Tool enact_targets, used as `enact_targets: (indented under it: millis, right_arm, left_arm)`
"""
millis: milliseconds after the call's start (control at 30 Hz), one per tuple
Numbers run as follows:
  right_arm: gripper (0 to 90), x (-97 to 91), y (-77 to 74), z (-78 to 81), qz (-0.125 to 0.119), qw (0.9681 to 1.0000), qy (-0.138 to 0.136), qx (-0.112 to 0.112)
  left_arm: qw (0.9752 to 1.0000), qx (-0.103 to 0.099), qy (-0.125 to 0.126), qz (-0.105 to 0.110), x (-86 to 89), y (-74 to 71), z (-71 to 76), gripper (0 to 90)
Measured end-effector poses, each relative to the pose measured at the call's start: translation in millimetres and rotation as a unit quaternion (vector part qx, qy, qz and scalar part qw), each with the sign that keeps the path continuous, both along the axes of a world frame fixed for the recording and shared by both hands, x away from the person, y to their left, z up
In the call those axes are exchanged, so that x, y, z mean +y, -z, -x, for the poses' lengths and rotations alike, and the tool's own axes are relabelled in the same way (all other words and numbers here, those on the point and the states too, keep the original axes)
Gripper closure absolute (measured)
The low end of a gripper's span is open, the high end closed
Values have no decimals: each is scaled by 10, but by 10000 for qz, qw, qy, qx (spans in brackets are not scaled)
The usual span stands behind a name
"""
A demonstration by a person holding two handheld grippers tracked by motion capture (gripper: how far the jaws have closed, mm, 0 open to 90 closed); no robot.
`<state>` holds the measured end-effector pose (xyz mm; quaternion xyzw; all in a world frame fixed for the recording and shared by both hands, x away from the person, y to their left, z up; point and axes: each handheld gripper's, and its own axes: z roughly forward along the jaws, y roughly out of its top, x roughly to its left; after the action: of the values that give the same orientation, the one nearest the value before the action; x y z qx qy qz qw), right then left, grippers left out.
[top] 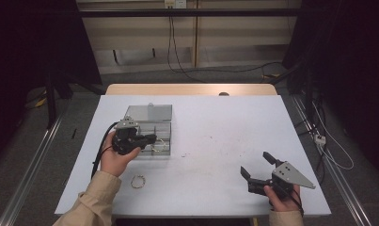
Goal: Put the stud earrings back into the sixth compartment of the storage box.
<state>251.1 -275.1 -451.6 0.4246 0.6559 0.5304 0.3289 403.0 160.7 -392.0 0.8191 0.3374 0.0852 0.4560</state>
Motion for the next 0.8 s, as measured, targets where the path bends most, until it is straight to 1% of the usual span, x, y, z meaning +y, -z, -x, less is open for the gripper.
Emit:
enact_targets:
  millis: [67,200,233,267,400,433,533,600,633,667,767,800]
  right_arm:
    - [35,0,0,0,-9,10000,5,-1]
    - [35,1,3,-1,-11,10000,-1,9]
    - [35,2,2,-1,-11,10000,-1,11]
    - [35,3,2,0,-13,10000,-2,14]
    - [35,1,3,-2,-19,10000,0,7]
    - [35,0,4,-3,-28,10000,-1,4]
    - [35,-1,3,-3,-30,10000,2,4]
    - [35,-2,2,-3,-25,10000,4,1]
    - [35,-2,2,-2,-27,10000,1,0]
    - [35,-2,3,-3,-26,10000,1,-2]
    - [35,-3,5,-5,-39,10000,-10,-7]
    - [35,-2,5,-5,-41,10000,-15,-11]
  left_arm:
    - [10000,2,-2,22,-7,-3,-10,870]
    - [10000,-13,-18,-36,-14,-4,-45,870]
    - [10000,22,-36,-12,-18,-3,-49,870]
    - [10000,-12,-30,-46,-15,-6,-60,870]
    - [10000,69,-33,34,-20,-7,-86,870]
    - [9999,54,-51,76,-24,-5,-92,870]
    - [9999,23,-93,58,-31,2,-114,870]
    - [10000,6,-88,1,-30,11,-134,870]
    - [9999,0,-125,11,-35,19,-141,870]
    - [9999,24,-123,2,-33,21,-149,870]
    - [9999,-3,-146,-9,-36,35,-175,870]
    - [9999,31,-152,0,-42,38,-178,870]
